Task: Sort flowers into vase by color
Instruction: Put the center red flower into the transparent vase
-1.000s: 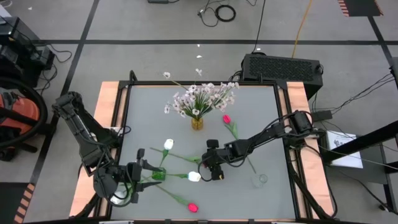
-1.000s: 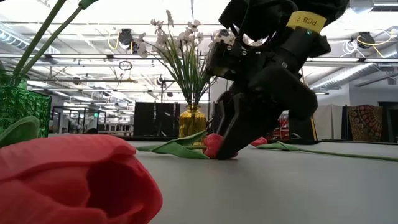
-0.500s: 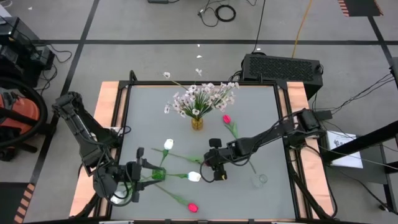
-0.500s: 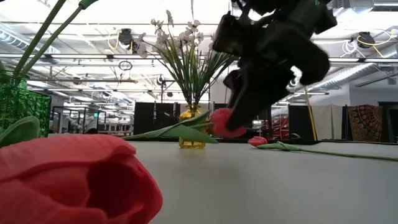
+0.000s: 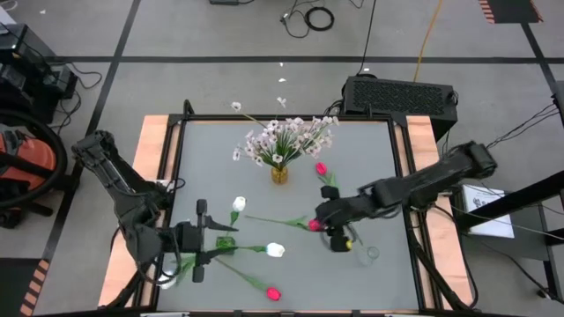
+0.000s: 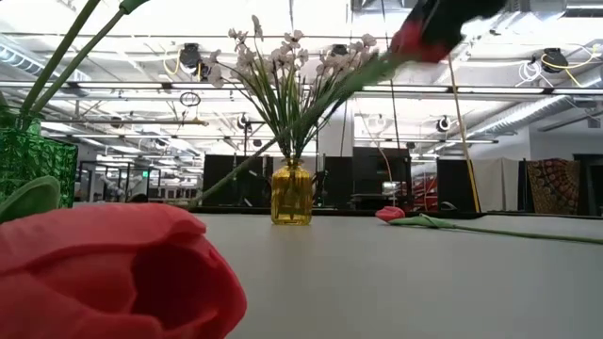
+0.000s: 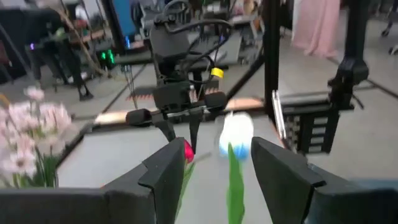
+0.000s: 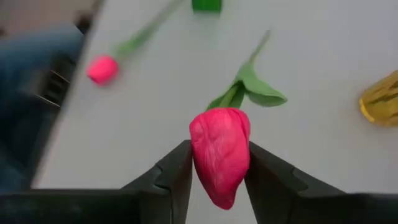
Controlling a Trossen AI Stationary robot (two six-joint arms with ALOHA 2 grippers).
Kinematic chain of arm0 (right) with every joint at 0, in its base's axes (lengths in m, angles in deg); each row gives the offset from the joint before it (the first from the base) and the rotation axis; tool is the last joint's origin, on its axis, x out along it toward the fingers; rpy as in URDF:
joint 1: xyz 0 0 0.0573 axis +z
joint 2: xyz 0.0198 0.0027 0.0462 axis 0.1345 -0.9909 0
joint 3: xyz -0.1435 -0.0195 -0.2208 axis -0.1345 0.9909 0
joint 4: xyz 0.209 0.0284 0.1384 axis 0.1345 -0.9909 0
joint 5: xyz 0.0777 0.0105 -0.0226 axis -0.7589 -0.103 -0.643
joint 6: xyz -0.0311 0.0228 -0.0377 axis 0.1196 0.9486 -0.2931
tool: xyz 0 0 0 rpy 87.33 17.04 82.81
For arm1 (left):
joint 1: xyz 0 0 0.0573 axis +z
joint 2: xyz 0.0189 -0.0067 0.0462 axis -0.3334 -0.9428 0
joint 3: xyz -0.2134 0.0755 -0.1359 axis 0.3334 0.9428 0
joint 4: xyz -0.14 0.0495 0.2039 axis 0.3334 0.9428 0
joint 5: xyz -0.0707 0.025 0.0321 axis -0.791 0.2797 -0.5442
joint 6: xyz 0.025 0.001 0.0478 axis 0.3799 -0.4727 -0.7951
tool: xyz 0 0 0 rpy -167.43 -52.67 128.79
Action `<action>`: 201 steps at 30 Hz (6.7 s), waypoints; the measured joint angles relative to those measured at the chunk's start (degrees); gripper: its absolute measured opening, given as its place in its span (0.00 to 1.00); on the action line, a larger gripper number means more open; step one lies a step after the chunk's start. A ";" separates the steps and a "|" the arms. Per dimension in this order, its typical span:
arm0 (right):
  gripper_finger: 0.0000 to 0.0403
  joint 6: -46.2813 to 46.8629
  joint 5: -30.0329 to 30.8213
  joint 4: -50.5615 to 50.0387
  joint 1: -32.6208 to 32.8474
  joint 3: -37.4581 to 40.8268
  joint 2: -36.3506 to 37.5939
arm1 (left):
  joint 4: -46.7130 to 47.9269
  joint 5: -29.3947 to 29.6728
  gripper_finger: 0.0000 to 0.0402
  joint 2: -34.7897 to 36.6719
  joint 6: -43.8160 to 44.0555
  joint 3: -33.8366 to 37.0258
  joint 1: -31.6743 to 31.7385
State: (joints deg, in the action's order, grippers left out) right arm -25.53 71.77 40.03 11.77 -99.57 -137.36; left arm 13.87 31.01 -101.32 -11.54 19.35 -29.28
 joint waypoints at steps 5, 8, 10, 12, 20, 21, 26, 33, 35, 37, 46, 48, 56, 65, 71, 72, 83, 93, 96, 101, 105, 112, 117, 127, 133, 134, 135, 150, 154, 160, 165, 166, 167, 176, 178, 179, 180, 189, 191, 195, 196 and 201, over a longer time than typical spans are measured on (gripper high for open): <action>0.32 2.76 0.30 -1.83 1.35 -0.02 8.76 | -5.86 -0.01 0.48 -1.83 -9.37 -3.48 1.36; 0.32 4.36 0.35 -3.09 1.86 -0.02 12.56 | -5.92 -1.58 0.48 -4.62 -12.45 -7.88 2.78; 0.32 5.43 0.37 -3.66 2.02 -0.02 14.35 | -5.99 -3.41 0.48 -7.49 -13.22 -11.41 4.07; 0.32 6.56 0.39 -4.43 1.99 -0.02 15.59 | -5.87 -5.96 0.48 -11.41 -13.47 -15.04 5.99; 0.32 11.68 0.22 -7.99 1.99 -0.02 19.78 | -3.95 -8.90 0.48 -28.63 -11.71 -30.79 12.66; 0.32 12.36 0.16 -8.37 1.99 -0.02 20.27 | -3.35 -8.93 0.48 -30.48 -11.07 -32.39 13.54; 0.32 13.82 0.11 -11.46 1.99 -0.02 22.08 | 4.42 -8.90 0.52 -38.11 -6.43 -40.23 18.45; 0.32 15.30 -0.01 -13.20 1.99 -0.02 23.64 | 19.35 -14.56 0.71 -44.50 1.65 -48.87 25.24; 0.32 15.30 -0.11 -13.26 1.99 -0.02 23.69 | 19.71 -16.29 0.74 -45.32 1.72 -48.87 26.19; 0.32 14.99 -0.13 -13.27 1.99 -0.02 23.69 | 20.62 -16.95 0.76 -45.29 1.81 -48.87 26.92; 0.32 14.86 0.11 -9.79 1.99 -0.02 23.69 | 21.93 -22.10 0.77 -45.14 3.08 -48.93 29.20; 0.32 14.48 0.11 -8.12 1.99 -0.02 23.69 | 22.06 -22.61 0.77 -45.34 3.20 -48.94 29.70; 0.32 13.81 0.13 -6.81 1.99 -0.04 23.53 | 22.59 -22.76 0.77 -46.19 3.05 -48.92 31.78; 0.32 13.79 0.21 -6.28 1.99 -0.04 22.43 | 20.03 -24.79 0.66 -46.19 0.21 -48.92 33.09; 0.32 13.79 0.20 -5.65 1.99 -0.04 22.41 | 19.78 -25.58 0.47 -46.19 -0.99 -48.92 33.03; 0.32 13.79 0.21 -5.63 1.99 -0.04 22.41 | 19.91 -25.58 0.43 -46.19 -0.99 -48.92 33.03; 0.40 13.09 0.35 -5.67 1.97 -0.04 23.34 | 20.09 -28.62 0.05 -46.14 -1.53 -48.89 32.87; 0.65 11.21 7.42 -9.59 1.99 -0.04 28.89 | 20.22 -31.81 0.05 -41.85 -3.91 -49.24 31.27; 0.67 10.11 9.53 -9.95 2.56 0.49 29.04 | 19.70 -31.66 0.05 -39.35 -4.66 -49.35 30.48; 0.64 5.08 9.38 3.76 4.97 5.71 27.27 | 18.75 -31.47 0.05 -36.74 -5.97 -49.35 29.81; 0.61 -0.33 9.48 17.90 6.80 9.80 23.98 | 16.24 -31.31 0.05 -36.31 -6.16 -49.35 29.84; 0.57 -5.54 15.04 26.69 7.68 10.48 17.27 | 13.55 -31.33 0.05 -36.31 -7.42 -49.35 29.84; 0.50 -6.25 15.26 27.99 7.68 10.38 15.72 | 13.71 -31.33 0.05 -36.30 -7.40 -49.35 29.84; 0.03 -4.44 14.89 26.37 7.69 10.40 17.57 | 15.12 -30.87 0.08 -36.29 -8.35 -49.35 29.55; 0.03 1.40 14.87 23.57 8.01 10.39 21.04 | 18.75 -29.17 0.32 -35.08 -7.78 -49.40 28.45; 0.02 2.18 14.93 22.70 8.38 10.38 21.70 | 19.02 -27.17 0.37 -34.66 -7.28 -49.38 28.01; 0.01 2.89 15.19 21.86 8.88 10.38 22.33 | 19.44 -25.40 0.42 -34.18 -7.04 -49.37 27.52; 0.01 14.98 22.02 11.25 23.28 10.36 31.02 | 23.33 -20.25 0.64 -29.00 -7.39 -49.27 12.60; 0.01 16.32 28.02 9.32 27.87 10.36 31.13 | 23.43 -20.25 0.64 -29.99 -7.40 -47.93 8.75; 0.01 16.39 35.92 8.40 33.20 10.36 30.13 | 24.94 -20.51 0.64 -33.22 -6.96 -46.73 4.48; 0.01 17.30 39.50 7.02 36.32 10.36 27.93 | 32.34 -23.92 0.64 -37.23 -5.13 -46.63 2.35; 0.01 17.67 39.97 6.70 36.74 10.36 27.55 | 33.60 -25.01 0.64 -37.86 -4.24 -46.61 2.09; 0.01 18.04 40.56 6.34 37.16 10.36 27.21 | 34.35 -25.94 0.64 -38.54 -3.69 -46.60 1.90; 0.01 20.53 45.72 3.52 38.38 10.36 24.46 | 38.30 -33.20 0.64 -42.77 8.23 -46.64 1.55; 0.01 21.64 45.74 2.64 38.37 10.36 23.58 | 39.69 -35.00 0.64 -43.82 11.21 -46.64 1.02; 0.01 22.17 45.91 2.42 38.39 10.36 23.22 | 40.33 -35.26 0.64 -44.33 12.33 -46.64 0.64; 0.01 22.72 46.25 2.21 38.43 10.36 22.91 | 40.41 -35.36 0.64 -44.87 13.10 -46.64 0.43; 0.01 26.65 46.90 0.62 38.52 10.36 20.15 | 42.59 -35.13 0.64 -47.98 14.17 -46.64 -0.18; 0.01 27.23 46.90 0.16 38.52 10.36 19.53 | 43.27 -35.23 0.64 -48.44 14.20 -46.64 0.30; 0.03 29.16 46.99 -1.10 38.52 10.36 18.39 | 44.08 -35.90 0.64 -49.39 14.71 -46.64 1.40; 0.03 29.70 46.99 -1.42 38.56 10.36 18.16 | 44.29 -35.91 0.64 -49.40 15.10 -46.64 1.63; 0.12 32.32 46.66 -3.30 39.81 10.36 17.62 | 44.19 -35.92 0.64 -49.34 15.66 -46.66 2.03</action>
State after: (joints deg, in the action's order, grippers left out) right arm 6.79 118.43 36.73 51.59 -89.21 -119.74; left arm 58.05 -4.91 -150.65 4.12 -27.32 -27.25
